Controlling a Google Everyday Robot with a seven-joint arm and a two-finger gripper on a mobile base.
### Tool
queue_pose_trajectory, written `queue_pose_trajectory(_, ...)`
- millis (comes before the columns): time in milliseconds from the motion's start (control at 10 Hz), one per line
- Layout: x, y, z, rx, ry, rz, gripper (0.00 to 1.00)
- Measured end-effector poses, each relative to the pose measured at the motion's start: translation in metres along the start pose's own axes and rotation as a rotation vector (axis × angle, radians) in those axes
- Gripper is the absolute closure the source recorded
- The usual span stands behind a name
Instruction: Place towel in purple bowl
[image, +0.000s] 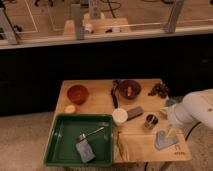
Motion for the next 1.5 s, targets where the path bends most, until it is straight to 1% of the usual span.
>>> queue_pose_trajectory(200, 0.013, 0.02, 0.023, -0.035, 0.015, 0.005, 0.2)
queue_pose_trajectory(300, 0.021, 0.03, 0.036, -0.062, 0.024, 0.009, 0.2)
queue_pose_trajectory(1200, 0.021, 0.03, 0.037, -0.063, 0.024, 0.009, 0.2)
queue_pose_trajectory(1300, 0.022, 0.029, 0.039, -0.065, 0.014, 0.011, 0.2)
queue_pose_trajectory(1400, 0.027, 0.033, 0.045, -0.082, 0.005, 0.007, 0.2)
queue_pose_trajectory(1500, 0.03, 0.035, 0.051, -0.088, -0.004, -0.001, 0.2)
